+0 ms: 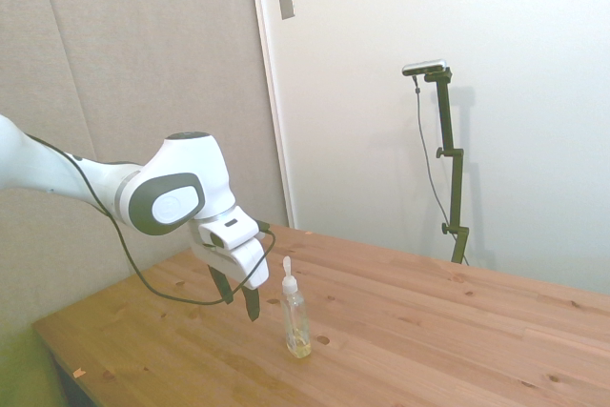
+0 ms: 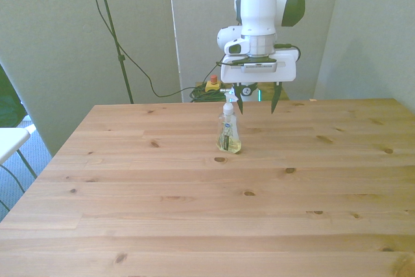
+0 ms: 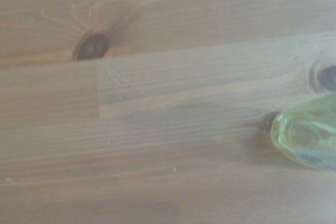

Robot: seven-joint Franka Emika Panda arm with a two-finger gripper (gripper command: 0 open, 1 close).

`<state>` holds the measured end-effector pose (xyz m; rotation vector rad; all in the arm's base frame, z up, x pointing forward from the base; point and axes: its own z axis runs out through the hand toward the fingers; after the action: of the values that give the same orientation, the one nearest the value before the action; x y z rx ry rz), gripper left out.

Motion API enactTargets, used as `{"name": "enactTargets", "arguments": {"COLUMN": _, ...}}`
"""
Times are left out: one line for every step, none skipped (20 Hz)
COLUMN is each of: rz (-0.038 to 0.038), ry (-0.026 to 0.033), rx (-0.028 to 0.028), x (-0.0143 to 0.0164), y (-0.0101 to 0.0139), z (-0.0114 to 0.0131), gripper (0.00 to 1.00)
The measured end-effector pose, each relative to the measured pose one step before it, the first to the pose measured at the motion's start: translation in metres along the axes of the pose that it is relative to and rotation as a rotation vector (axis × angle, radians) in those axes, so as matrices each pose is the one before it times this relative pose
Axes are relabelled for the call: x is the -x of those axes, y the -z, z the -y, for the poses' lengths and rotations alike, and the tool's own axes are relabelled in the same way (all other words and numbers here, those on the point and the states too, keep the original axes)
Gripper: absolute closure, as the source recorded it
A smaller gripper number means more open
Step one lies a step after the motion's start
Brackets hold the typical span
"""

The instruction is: Knock down the sanitizer

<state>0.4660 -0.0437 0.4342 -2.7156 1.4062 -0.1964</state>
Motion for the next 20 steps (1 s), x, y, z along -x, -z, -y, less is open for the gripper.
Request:
{"name": "enactTargets", "arguments": {"rz": -0.00274, "ry": -0.00374, "rx": 0.00173, "x": -0.00382, "y": -0.00056, "z": 0.00452, "gripper": 1.0}}
{"name": "enactTargets", "arguments": {"rz": -0.00203, "ry": -0.00491, "rx": 0.00365, "x": -0.00358, "y": -0.0014, "z": 0.00409, "gripper": 1.0}}
{"name": "enactTargets", "arguments": {"rz": -0.00021, "ry": -0.00342, "rx": 0.00362, "x": -0.00336, "y": -0.00147, "z": 0.00403, "gripper": 1.0}}
{"name": "enactTargets", "arguments": {"rz": 0.00055, "ry": -0.00215, "rx": 0.00159, "x": -0.00261, "y": -0.00148, "z": 0.00361, "gripper": 1.0}}
{"name": "enactTargets", "arguments": {"rz": 0.00172, "ry": -0.0007, "rx": 0.00198, "x": -0.00185, "y": -0.00181, "z": 0.00301, "gripper": 1.0}}
{"name": "enactTargets", "arguments": {"rz": 0.00152, "ry": -0.00012, "rx": 0.00192, "x": -0.00096, "y": -0.00166, "z": 0.00201, "gripper": 1.0}}
{"name": "enactTargets", "arguments": {"rz": 0.00119, "ry": 0.00011, "rx": 0.00203, "x": -0.00035, "y": -0.00143, "z": 0.00128, "gripper": 1.0}}
{"name": "enactTargets", "arguments": {"rz": 0.00072, "ry": 0.00036, "rx": 0.00211, "x": 0.00018, "y": -0.00103, "z": 0.0002, "gripper": 1.0}}
{"name": "enactTargets", "arguments": {"rz": -0.00007, "ry": 0.00024, "rx": 0.00175, "x": 0.00008, "y": -0.0005, "z": -0.00015, "gripper": 1.0}}
{"name": "enactTargets", "arguments": {"rz": 0.00037, "ry": -0.00199, "rx": 0.00109, "x": -0.00005, "y": -0.00043, "z": -0.00053, "gripper": 1.0}}
{"name": "enactTargets", "arguments": {"rz": 0.00139, "ry": -0.00399, "rx": 0.00167, "x": 0.00002, "y": -0.00088, "z": -0.00117, "gripper": 1.0}}
{"name": "enactTargets", "arguments": {"rz": 0.00206, "ry": -0.00403, "rx": 0.00246, "x": 0.00009, "y": -0.00139, "z": -0.00158, "gripper": 1.0}}
{"name": "enactTargets", "arguments": {"rz": 0.0019, "ry": -0.00435, "rx": 0.00222, "x": -0.00011, "y": -0.00132, "z": -0.00172, "gripper": 1.0}}
{"name": "enactTargets", "arguments": {"rz": 0.00158, "ry": -0.00563, "rx": 0.00185, "x": -0.00009, "y": -0.00099, "z": -0.00154, "gripper": 1.0}}
{"name": "enactTargets", "arguments": {"rz": 0.00118, "ry": -0.00683, "rx": 0.00167, "x": -0.00022, "y": -0.00089, "z": -0.00136, "gripper": 1.0}}
{"name": "enactTargets", "arguments": {"rz": 0.00052, "ry": -0.00572, "rx": 0.00089, "x": -0.00049, "y": -0.00044, "z": -0.00118, "gripper": 1.0}}
{"name": "enactTargets", "arguments": {"rz": -0.00015, "ry": -0.00481, "rx": 0.00016, "x": -0.00074, "y": 0.00001, "z": -0.00101, "gripper": 1.0}}
{"name": "enactTargets", "arguments": {"rz": -0.00092, "ry": -0.00519, "rx": 0.00042, "x": -0.00108, "y": -0.00012, "z": -0.00121, "gripper": 1.0}}
{"name": "enactTargets", "arguments": {"rz": -0.00169, "ry": -0.00497, "rx": 0.00052, "x": -0.00152, "y": -0.00009, "z": -0.00134, "gripper": 1.0}}
{"name": "enactTargets", "arguments": {"rz": -0.00119, "ry": -0.00514, "rx": -0.00041, "x": -0.00177, "y": 0.00011, "z": -0.00125, "gripper": 1.0}}
